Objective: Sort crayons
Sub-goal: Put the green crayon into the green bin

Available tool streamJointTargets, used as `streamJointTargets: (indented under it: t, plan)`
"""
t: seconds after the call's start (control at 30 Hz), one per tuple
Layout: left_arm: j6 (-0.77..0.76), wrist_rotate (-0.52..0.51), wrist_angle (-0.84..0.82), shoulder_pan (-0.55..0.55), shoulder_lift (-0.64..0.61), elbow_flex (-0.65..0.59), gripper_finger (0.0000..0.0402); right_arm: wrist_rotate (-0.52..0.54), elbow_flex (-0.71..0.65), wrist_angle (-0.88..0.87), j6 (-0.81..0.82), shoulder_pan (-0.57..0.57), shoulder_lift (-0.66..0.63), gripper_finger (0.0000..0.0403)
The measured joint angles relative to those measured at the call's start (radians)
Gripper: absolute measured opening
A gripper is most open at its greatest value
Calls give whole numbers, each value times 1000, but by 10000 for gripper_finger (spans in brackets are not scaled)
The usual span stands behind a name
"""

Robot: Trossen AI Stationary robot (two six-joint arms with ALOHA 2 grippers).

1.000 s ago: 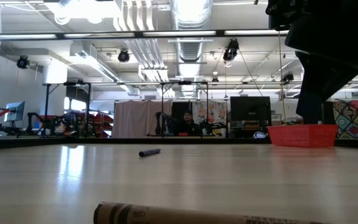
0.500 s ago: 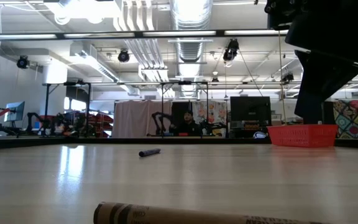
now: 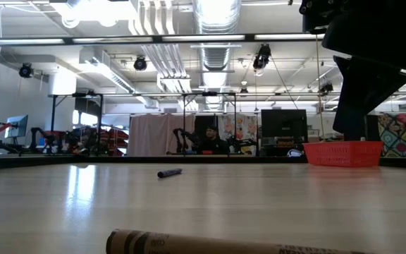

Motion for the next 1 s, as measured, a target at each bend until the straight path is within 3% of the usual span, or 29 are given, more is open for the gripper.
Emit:
streamJointTargets:
  t: [0.23,0.47,0.83,1.0]
  plan:
    - [-21,14,-13,0,-15,0,2,0,0,6,3,0,0,111]
    - [-30,-119,-104,1,-13,-2,8,0,0,7,2,0,0,111]
    - [-103,-137,-266,7,-7,-3,126,1,0,6,-7,0,0,112]
    - [-78,-154,-312,29,-7,-3,154,1,0,6,-8,-1,0,112]
